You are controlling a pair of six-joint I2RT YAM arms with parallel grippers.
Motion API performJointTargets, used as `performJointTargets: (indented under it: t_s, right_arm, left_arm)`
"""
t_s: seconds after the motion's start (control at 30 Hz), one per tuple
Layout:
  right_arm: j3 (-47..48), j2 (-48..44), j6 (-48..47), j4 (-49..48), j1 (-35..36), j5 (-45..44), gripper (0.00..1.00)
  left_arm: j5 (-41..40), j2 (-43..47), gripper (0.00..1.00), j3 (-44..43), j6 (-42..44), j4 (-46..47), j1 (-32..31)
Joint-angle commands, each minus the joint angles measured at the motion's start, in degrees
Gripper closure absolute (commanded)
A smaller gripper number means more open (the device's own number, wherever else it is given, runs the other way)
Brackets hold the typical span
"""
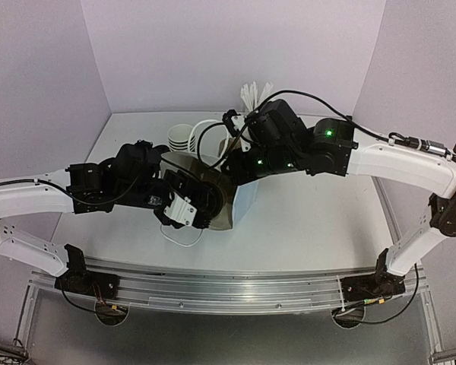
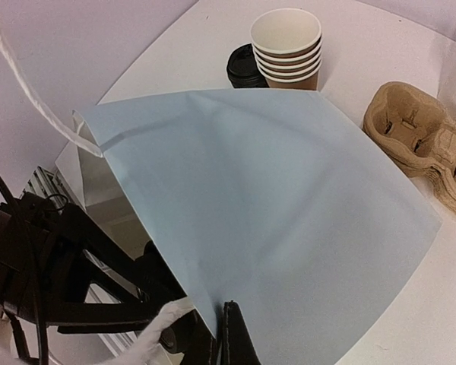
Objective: Pack the takeout coffee
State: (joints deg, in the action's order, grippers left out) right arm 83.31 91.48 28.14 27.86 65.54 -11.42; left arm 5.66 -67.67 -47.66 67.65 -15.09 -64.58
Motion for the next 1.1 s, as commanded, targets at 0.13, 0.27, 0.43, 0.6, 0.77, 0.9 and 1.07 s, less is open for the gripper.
performJointTargets:
  t_s: [0.13, 0.27, 0.43, 0.6, 0.77, 0.9, 1.07]
  right_arm:
    - [-0.4, -1.4, 0.5, -1.9, -0.1, 3.9, 1.00]
    - [-0.9, -1.5, 1.1, -2.6, -0.1, 4.4, 1.00]
    - [-1.0, -1.1, 2.1, -4.0, -0.1, 5.2, 1.00]
    - [-1.0, -1.2, 2.5, -4.4, -0.1, 4.9, 1.00]
    - [-1.0, -0.4, 2.9, -5.8, -0.1, 5.9, 1.00]
    - [-1.3, -0.5, 3.1, -6.1, -0.1, 5.9, 1.00]
    - [-2.8, -2.0, 3.7, -6.3, -0.1, 5.4, 1.00]
  left_arm:
    - [-4.4, -2.7, 0.73, 0.3, -1.1, 10.8, -0.7]
    - [-6.6, -3.3, 0.74, 1.0, -0.5, 18.3, -1.3]
    - [-6.0, -4.7, 0.74, -0.2, -2.7, 16.6, -2.4]
    - [-3.3, -5.4, 0.73, -0.3, -11.5, 12.6, -2.5]
    - [-7.2, -7.2, 0.74, 0.2, -14.0, 14.6, -2.5]
    - [-11.3, -8.7, 0.75, 4.3, -8.9, 20.3, -2.5]
    - [-13.1, -8.2, 0.76, 7.9, -8.2, 24.0, -2.5]
